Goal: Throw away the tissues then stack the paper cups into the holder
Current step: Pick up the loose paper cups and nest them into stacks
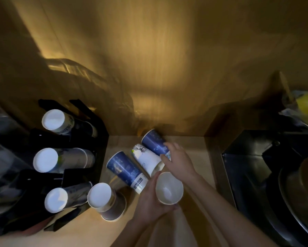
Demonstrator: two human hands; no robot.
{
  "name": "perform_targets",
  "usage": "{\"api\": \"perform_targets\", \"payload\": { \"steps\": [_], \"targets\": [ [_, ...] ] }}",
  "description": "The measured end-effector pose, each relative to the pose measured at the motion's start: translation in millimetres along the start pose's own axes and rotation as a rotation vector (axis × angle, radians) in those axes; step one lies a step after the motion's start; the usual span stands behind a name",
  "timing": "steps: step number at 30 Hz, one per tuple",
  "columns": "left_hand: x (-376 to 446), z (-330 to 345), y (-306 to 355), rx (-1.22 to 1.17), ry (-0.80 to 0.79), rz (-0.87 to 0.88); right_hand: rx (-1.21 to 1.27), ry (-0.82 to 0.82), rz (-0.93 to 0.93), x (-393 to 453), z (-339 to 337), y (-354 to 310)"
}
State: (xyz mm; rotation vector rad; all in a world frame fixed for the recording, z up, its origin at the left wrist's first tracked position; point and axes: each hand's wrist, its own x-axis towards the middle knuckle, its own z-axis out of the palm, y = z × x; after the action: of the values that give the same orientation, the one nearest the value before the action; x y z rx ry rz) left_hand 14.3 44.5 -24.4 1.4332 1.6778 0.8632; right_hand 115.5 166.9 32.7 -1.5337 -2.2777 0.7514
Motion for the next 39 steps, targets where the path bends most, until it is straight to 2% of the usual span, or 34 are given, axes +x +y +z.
{"api": "perform_targets", "payload": {
  "steps": [2,5,14,21,25,32,36,39],
  "targets": [
    [4.2,-2.0,-0.6,0.001,-0.018,-0.011,-0.062,-0.053,-0.014,13.6,14.5,4.3],
    [8.6,-6.0,-1.2,0.007,-0.022,-0.039,-0.059,-0.211,0.089,27.0,32.6,11.4],
    [6.3,-5.2,-6.2,-0.022,-0.02,-0.078,-0.073,-0.413,0.158,49.1,49.8,10.8],
    [4.9,-6.2,-4.0,-0.039,-0.018,-0.079,-0.115,-0.492,0.19,52.6,59.0,8.4],
    [4.9,-6.3,-5.1,-0.025,-0.015,-0.087,-0.071,-0.368,0.125,49.6,38.1,-0.4],
    [4.0,-6.2,-7.2,-0.003,-0.018,-0.052,0.279,-0.127,0.091,31.1,-46.5,-23.6],
    [2.3,-7.5,-1.7,-0.083,-0.002,-0.044,0.477,-0.041,0.058,-3.7,-100.2,-31.2],
    [0.9,-5.0,0.8,-0.141,0.031,-0.059,0.522,0.029,0.003,-33.6,-125.5,-35.7]
  ]
}}
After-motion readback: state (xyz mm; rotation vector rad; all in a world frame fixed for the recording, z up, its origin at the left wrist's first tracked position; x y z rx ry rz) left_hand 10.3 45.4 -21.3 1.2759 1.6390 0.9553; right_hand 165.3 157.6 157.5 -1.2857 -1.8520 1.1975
